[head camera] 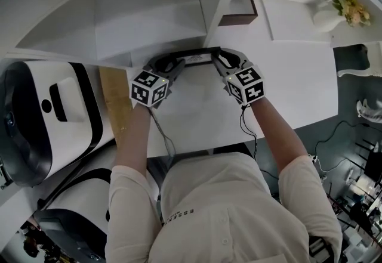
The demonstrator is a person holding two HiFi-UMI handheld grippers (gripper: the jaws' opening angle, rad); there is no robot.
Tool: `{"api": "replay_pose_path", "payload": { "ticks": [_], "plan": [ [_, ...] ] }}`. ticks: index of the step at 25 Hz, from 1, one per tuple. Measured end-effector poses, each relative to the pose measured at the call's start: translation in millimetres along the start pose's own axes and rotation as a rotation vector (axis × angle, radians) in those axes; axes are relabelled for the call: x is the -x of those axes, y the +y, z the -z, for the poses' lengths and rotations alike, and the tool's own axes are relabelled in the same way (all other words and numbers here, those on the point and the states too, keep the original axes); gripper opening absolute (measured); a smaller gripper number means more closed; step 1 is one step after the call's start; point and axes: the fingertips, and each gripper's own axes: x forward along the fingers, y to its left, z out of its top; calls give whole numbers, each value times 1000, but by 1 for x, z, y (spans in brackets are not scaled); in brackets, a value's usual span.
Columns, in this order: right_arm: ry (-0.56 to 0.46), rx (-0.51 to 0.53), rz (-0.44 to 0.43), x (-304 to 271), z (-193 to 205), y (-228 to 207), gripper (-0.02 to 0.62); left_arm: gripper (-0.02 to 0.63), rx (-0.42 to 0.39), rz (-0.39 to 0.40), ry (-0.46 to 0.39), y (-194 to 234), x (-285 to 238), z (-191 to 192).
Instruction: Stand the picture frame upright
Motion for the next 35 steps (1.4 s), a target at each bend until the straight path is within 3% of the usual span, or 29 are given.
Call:
{"api": "replay_pose_path", "payload": {
  "ticks": [6, 12, 21, 27, 32, 35],
  "plan": [
    [-7, 6, 11, -3, -3, -3, 91, 115, -26, -16, 3, 3, -1, -2],
    [-22, -27, 0, -6, -4, 0, 95, 127, 66, -59, 19, 14, 2, -1],
    [-22, -60, 23, -8, -4, -1, 100, 138, 118, -76, 26, 14, 2, 0],
    [-16, -81, 107, -5, -3, -12, 183, 168, 177, -62, 31, 13, 4, 3],
    [9, -94, 147, 6, 5, -10, 202, 269, 190, -101, 41, 6, 14, 15],
    [28, -85, 151, 13, 6, -4, 202, 304, 196, -144, -2, 2, 26, 13]
  ]
}}
